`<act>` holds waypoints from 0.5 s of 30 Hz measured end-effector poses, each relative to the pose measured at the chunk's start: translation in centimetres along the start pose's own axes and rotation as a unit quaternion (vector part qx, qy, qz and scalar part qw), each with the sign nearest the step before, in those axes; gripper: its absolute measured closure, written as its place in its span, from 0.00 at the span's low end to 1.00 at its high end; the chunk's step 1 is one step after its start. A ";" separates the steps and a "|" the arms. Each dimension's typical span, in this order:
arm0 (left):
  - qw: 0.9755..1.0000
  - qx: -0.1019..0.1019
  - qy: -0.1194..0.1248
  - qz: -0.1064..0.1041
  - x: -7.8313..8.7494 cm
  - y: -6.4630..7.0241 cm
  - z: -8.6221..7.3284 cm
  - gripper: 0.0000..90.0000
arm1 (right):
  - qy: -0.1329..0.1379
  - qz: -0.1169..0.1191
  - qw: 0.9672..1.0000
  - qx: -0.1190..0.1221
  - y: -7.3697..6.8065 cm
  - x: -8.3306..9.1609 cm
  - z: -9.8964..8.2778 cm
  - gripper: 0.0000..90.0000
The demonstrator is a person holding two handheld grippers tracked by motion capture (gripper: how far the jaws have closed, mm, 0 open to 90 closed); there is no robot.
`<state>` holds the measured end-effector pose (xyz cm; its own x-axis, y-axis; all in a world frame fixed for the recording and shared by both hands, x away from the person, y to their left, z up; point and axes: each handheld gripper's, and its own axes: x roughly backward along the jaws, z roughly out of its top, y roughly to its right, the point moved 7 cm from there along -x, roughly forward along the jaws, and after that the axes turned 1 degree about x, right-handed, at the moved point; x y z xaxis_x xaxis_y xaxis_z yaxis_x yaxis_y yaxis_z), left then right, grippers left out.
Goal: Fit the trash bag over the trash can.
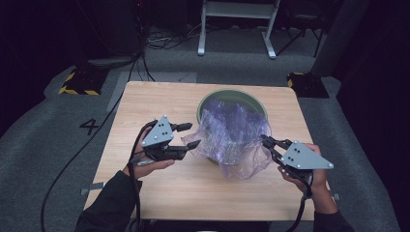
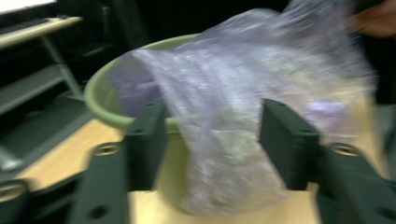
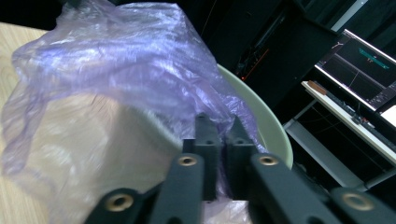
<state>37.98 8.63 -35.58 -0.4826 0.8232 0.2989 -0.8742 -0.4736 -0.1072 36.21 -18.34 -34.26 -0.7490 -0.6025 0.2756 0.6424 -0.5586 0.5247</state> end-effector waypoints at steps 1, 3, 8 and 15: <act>1.000 -0.011 0.002 0.007 0.7 0.6 0.3 0.32 | -0.001 -0.001 1.000 -0.003 0.2 -0.2 0.2 1.00; 1.000 -0.019 -0.004 0.005 1.0 1.0 0.4 0.27 | -0.003 -0.006 1.000 -0.007 0.4 -0.3 0.3 1.00; 0.999 -0.047 -0.006 -0.005 1.9 2.9 1.4 0.21 | -0.001 -0.007 1.000 -0.022 1.1 -0.8 1.1 1.00; 0.997 -0.076 -0.020 -0.010 0.1 3.7 1.8 0.21 | 0.003 0.004 0.999 -0.033 1.7 -1.6 2.1 1.00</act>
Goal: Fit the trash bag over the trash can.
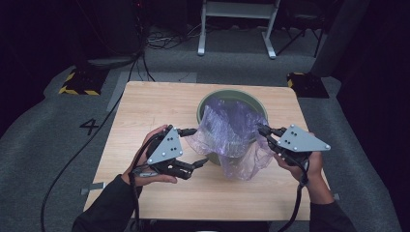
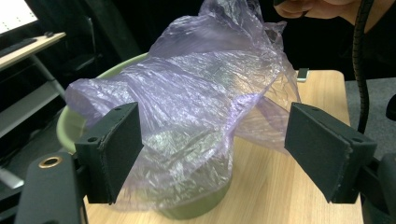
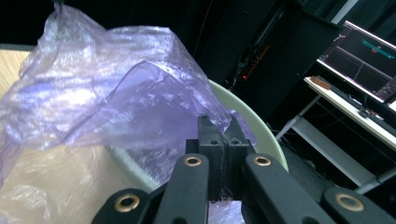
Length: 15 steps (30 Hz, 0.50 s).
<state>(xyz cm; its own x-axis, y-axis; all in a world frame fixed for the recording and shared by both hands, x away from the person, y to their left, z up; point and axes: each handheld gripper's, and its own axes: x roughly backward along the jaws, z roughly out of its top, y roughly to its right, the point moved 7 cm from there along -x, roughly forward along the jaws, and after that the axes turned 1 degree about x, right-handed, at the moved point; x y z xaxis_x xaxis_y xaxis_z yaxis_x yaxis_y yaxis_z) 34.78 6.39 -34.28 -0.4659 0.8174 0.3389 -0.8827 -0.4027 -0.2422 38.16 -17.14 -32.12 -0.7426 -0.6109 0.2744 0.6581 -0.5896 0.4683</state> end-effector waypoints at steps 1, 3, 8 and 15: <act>1.000 0.000 0.003 0.010 -0.2 -0.3 -0.1 0.22 | 0.002 0.002 1.000 -0.002 0.2 0.0 0.1 1.00; 1.000 0.023 0.004 0.008 -0.8 -1.1 -0.3 0.22 | 0.001 -0.001 1.000 -0.001 0.5 -0.1 0.2 1.00; 0.999 0.028 -0.007 0.033 -1.9 -2.9 -0.6 0.31 | 0.000 -0.005 1.000 -0.025 2.4 -0.6 0.4 1.00; 0.999 0.005 -0.031 0.043 -3.1 -5.0 -0.8 0.71 | -0.003 0.011 0.997 -0.076 4.7 -2.1 -0.3 1.00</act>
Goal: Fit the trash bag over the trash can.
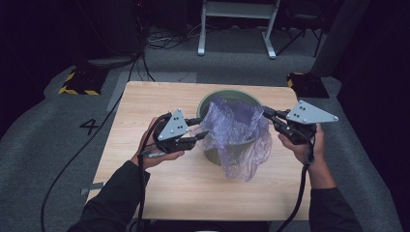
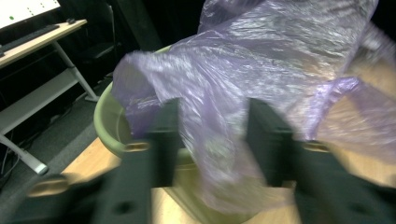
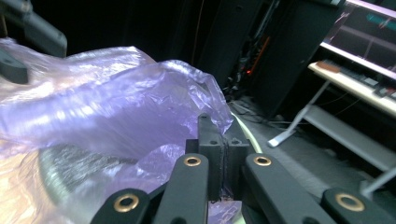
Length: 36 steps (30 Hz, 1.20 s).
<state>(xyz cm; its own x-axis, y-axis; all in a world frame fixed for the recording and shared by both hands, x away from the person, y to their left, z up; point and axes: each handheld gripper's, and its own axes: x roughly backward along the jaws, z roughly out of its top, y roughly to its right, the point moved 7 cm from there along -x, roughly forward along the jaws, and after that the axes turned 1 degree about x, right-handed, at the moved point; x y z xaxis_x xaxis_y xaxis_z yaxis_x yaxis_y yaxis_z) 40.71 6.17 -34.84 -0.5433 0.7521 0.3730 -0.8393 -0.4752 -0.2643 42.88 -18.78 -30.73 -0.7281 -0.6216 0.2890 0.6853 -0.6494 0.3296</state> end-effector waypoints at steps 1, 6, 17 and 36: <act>1.000 -0.002 -0.005 0.004 -0.2 -0.2 0.0 0.75 | -0.005 -0.002 1.000 0.000 0.3 -0.3 -0.1 1.00; 1.000 -0.002 -0.004 0.005 -1.0 -1.3 0.3 0.90 | -0.034 -0.015 0.999 -0.005 1.7 -1.9 -1.4 0.99; 0.994 0.098 0.042 -0.021 1.2 -0.6 0.4 0.21 | -0.059 -0.030 0.996 -0.057 3.8 -3.0 -3.9 1.00; 0.992 0.123 0.016 -0.008 -1.9 0.9 -0.1 0.23 | -0.063 -0.028 0.996 -0.060 3.3 -3.2 -3.7 1.00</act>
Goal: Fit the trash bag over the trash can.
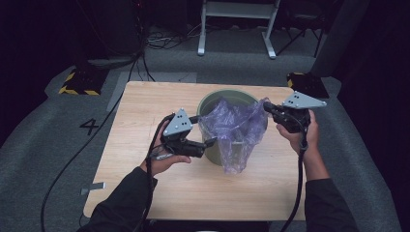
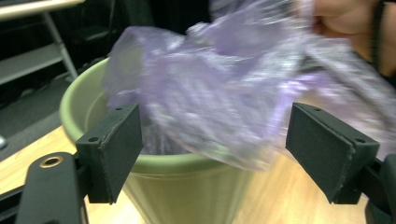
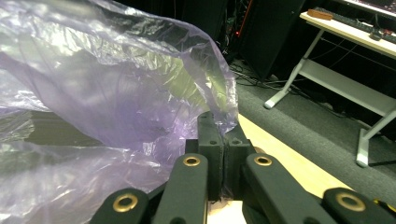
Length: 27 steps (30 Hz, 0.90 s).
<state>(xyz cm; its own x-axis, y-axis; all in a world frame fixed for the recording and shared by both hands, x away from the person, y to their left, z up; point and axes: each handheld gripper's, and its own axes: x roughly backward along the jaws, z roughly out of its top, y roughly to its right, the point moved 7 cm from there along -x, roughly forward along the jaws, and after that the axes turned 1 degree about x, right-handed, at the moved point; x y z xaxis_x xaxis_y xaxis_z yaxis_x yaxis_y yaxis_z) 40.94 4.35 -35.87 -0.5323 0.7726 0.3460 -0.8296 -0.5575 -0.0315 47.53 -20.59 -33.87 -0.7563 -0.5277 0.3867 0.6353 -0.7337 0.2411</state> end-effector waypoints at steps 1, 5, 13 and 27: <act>1.000 -0.007 -0.005 0.009 -0.1 -0.2 -0.1 0.49 | 0.003 0.004 1.000 -0.004 0.0 0.1 -0.1 1.00; 0.999 -0.033 -0.021 0.013 -0.1 -0.9 -0.6 0.74 | 0.005 0.005 1.000 -0.004 -0.1 0.1 -0.3 1.00; 0.997 -0.061 -0.038 0.009 2.1 -2.2 -2.3 1.00 | 0.005 0.015 1.000 -0.004 -0.7 0.4 -0.9 1.00; 0.996 -0.043 -0.076 0.022 0.6 -3.1 -8.0 1.00 | -0.006 0.003 1.000 -0.012 -1.2 0.2 -2.7 1.00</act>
<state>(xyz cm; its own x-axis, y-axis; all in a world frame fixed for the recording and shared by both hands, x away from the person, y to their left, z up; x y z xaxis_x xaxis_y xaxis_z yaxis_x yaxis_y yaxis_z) 41.82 8.99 -43.08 -0.5420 0.6897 0.4801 -0.8210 -0.5565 -0.1274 46.22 -21.02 -36.48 -0.7504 -0.5267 0.3994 0.6355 -0.7410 0.2169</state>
